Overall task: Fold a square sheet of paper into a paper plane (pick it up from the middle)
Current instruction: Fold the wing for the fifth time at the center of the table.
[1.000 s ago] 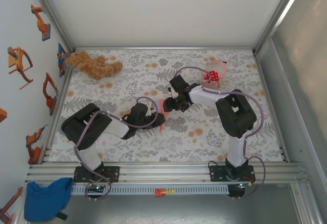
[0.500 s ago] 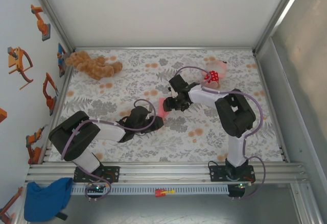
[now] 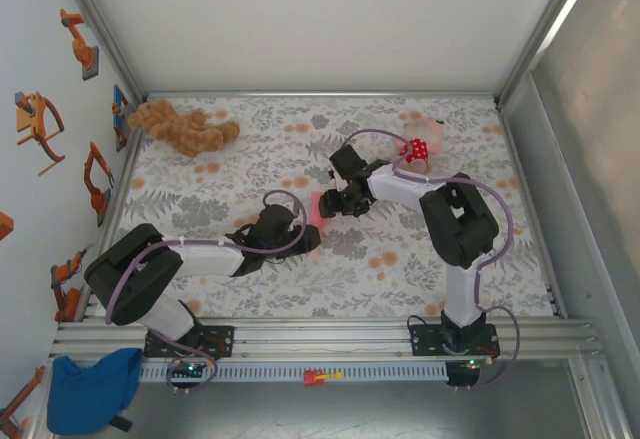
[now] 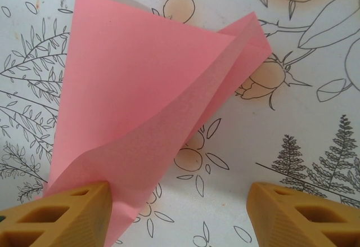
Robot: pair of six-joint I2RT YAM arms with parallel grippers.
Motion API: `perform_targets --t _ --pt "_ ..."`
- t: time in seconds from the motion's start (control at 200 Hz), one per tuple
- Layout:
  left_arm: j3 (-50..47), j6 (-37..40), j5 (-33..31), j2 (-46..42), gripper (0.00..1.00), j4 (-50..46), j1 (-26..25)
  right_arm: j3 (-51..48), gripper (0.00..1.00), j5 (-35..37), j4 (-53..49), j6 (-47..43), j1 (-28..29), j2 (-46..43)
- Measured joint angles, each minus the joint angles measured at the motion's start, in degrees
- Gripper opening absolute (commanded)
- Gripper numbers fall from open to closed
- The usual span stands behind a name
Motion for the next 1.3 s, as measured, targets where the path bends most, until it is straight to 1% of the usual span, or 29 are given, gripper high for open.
perform_targets --t 0.18,0.496,1.017,1.302 --pt "3.7 2.8 -1.4 1.9 0.43 -3.0 -0.7 0.2 0.66 0.0 -0.3 0.2 0.0 0.1" --pt "6.8 6.5 -3.7 5.9 0.45 -7.9 -1.5 0.6 0.65 0.0 -0.8 0.4 0.0 0.2" --pt "9.5 9.2 -6.0 5.6 0.44 -13.5 -2.7 1.3 0.65 0.0 -1.6 1.0 0.0 0.6" --pt "10.6 9.7 -6.7 5.9 0.44 -14.5 -3.0 1.3 0.65 0.1 -1.7 1.1 0.0 0.6"
